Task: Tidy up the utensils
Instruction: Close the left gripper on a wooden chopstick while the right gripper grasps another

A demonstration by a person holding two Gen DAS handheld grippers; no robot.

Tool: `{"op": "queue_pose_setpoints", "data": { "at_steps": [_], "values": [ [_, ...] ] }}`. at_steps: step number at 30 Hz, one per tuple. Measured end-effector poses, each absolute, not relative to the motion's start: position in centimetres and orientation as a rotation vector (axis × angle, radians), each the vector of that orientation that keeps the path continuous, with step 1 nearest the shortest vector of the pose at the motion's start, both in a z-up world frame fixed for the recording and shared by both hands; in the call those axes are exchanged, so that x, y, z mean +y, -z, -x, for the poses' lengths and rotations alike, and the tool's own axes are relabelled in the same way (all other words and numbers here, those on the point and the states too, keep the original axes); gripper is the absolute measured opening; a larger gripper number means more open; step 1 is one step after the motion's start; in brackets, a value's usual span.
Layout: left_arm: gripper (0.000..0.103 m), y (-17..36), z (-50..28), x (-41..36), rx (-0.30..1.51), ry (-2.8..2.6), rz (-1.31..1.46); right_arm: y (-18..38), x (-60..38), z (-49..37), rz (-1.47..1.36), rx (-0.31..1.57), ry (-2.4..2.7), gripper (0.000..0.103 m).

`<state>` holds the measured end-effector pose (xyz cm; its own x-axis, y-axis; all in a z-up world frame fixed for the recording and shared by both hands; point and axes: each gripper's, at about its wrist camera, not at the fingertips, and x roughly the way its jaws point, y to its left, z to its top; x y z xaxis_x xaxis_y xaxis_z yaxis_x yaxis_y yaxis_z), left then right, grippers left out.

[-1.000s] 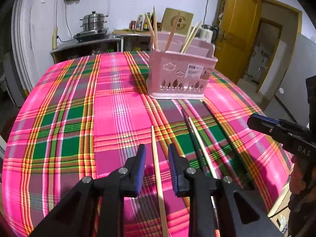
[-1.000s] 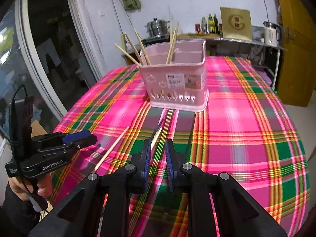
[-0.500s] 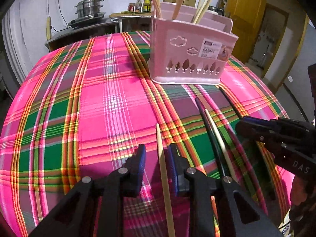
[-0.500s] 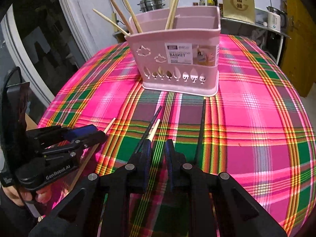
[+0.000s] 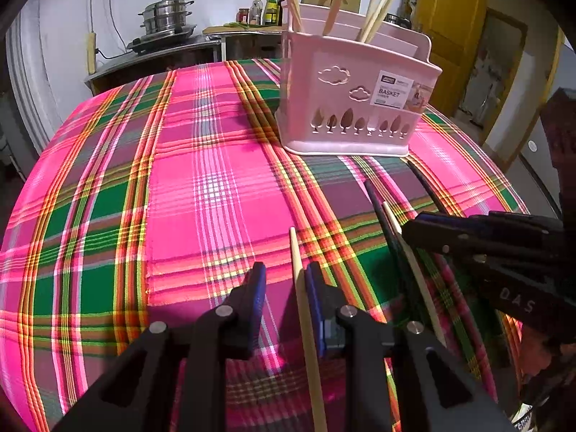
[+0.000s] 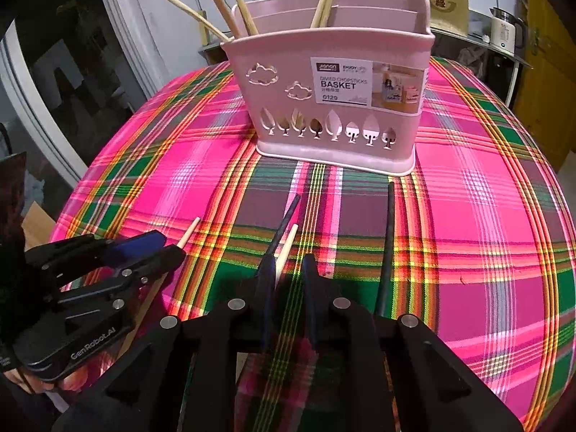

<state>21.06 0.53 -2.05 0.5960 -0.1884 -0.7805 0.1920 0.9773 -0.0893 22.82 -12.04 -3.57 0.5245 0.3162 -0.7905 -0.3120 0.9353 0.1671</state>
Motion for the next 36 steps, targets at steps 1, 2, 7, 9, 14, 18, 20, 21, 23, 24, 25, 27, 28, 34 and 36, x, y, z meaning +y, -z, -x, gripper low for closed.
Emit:
{"op": "queue_pose_setpoints", "data": {
  "at_steps": [1, 2, 7, 9, 14, 18, 20, 21, 23, 24, 25, 27, 28, 34, 36],
  "values": [
    [0.024, 2.1, -21.1, 0.5, 0.905, 0.219, -0.005, 3.7, -11.9, -22.9, 0.001, 0.95, -0.371, 0.015],
    [0.024, 2.1, -21.1, 0.5, 0.904, 0.217, -0.008, 3.8, -11.8, -23.0, 0.002, 0.952, -0.372, 0.015],
    [0.024, 2.1, -21.3, 0.4, 0.903, 0.209, -0.017, 3.9, -11.2, -23.4, 0.028, 0.951, -0.358, 0.015],
    [0.024, 2.1, -21.2, 0.6, 0.904, 0.202, -0.016, 3.9, -11.2, -23.5, 0.036, 0.954, -0.357, 0.015],
    [0.024, 2.1, -21.5, 0.7, 0.91, 0.194, -0.01, 3.9, -11.0, -23.6, 0.053, 0.959, -0.353, 0.015],
    [0.024, 2.1, -22.1, 0.2, 0.916, 0.188, -0.034, 4.0, -10.6, -23.9, 0.077, 0.961, -0.343, 0.013],
    [0.024, 2.1, -22.4, 0.1, 0.917, 0.19, -0.039, 4.0, -10.6, -24.0, 0.079, 0.962, -0.337, 0.01],
    [0.024, 2.1, -22.4, 0.2, 0.916, 0.191, -0.039, 4.0, -10.7, -24.1, 0.079, 0.962, -0.339, 0.01],
    [0.024, 2.2, -22.5, 0.1, 0.911, 0.192, -0.045, 4.0, -10.7, -24.1, 0.079, 0.961, -0.343, 0.01],
    [0.023, 2.2, -22.6, 0.0, 0.909, 0.19, -0.051, 4.0, -10.7, -24.1, 0.079, 0.96, -0.344, 0.009],
    [0.022, 2.2, -22.6, -0.2, 0.908, 0.19, -0.056, 4.0, -10.7, -24.1, 0.078, 0.957, -0.345, 0.009],
    [0.021, 2.2, -22.7, -0.4, 0.907, 0.185, -0.07, 4.0, -10.8, -24.1, 0.079, 0.955, -0.346, 0.008],
    [0.02, 2.2, -22.8, -0.5, 0.907, 0.184, -0.074, 4.0, -10.8, -24.2, 0.081, 0.954, -0.347, 0.008],
    [0.008, 2.1, -23.1, -1.0, 0.916, 0.191, -0.082, 3.9, -11.2, -24.3, 0.058, 0.958, -0.361, 0.006],
    [0.006, 2.0, -23.2, -1.1, 0.924, 0.194, -0.079, 3.8, -11.5, -24.2, 0.048, 0.954, -0.367, 0.006]
  ]
}}
